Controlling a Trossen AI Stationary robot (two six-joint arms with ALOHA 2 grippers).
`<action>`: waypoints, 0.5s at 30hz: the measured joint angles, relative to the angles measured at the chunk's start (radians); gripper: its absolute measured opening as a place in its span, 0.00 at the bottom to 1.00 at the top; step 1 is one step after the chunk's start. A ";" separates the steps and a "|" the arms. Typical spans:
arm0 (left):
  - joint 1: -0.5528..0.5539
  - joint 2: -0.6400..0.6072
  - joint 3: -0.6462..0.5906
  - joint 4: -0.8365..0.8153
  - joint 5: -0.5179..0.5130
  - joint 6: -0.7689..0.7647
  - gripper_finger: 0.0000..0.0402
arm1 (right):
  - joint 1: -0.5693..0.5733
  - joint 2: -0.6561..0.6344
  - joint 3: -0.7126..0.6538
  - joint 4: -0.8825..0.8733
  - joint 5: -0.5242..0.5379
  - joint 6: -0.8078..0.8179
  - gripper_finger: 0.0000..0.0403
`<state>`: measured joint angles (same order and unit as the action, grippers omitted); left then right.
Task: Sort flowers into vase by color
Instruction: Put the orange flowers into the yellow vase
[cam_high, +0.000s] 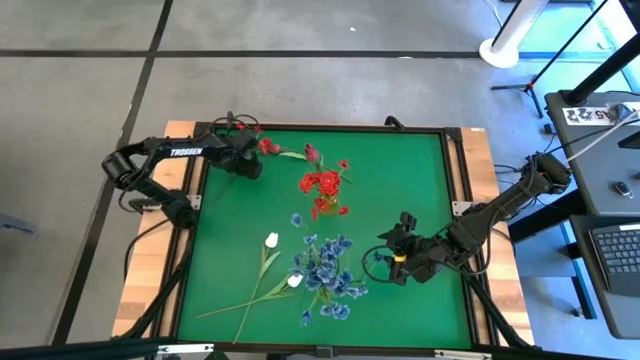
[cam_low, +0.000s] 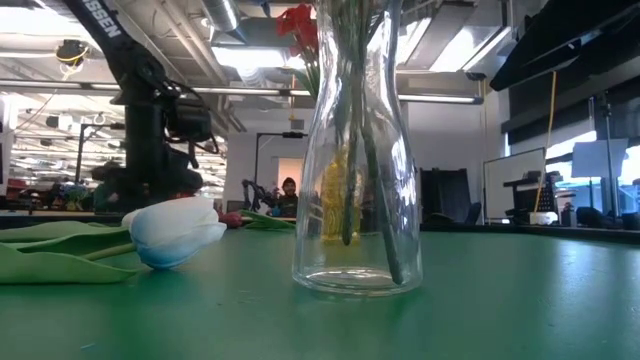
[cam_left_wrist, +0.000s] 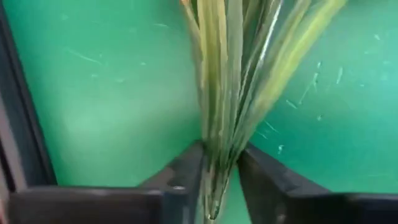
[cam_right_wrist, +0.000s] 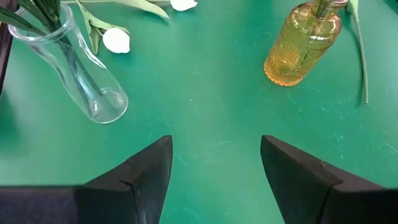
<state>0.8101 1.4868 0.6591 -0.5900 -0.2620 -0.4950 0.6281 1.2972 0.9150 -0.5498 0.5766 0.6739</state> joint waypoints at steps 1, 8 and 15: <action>0.000 0.000 0.003 0.000 0.004 0.000 0.18 | 0.000 0.000 0.000 0.001 0.000 0.000 0.60; -0.026 -0.005 0.045 -0.100 -0.042 0.015 0.02 | 0.000 0.000 0.000 0.002 0.000 0.007 0.60; -0.111 -0.147 0.166 -0.256 -0.126 -0.011 0.01 | 0.000 0.000 0.000 0.001 0.011 0.008 0.60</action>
<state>0.6986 1.3402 0.8255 -0.8457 -0.3885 -0.5064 0.6281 1.2976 0.9150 -0.5486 0.5874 0.6816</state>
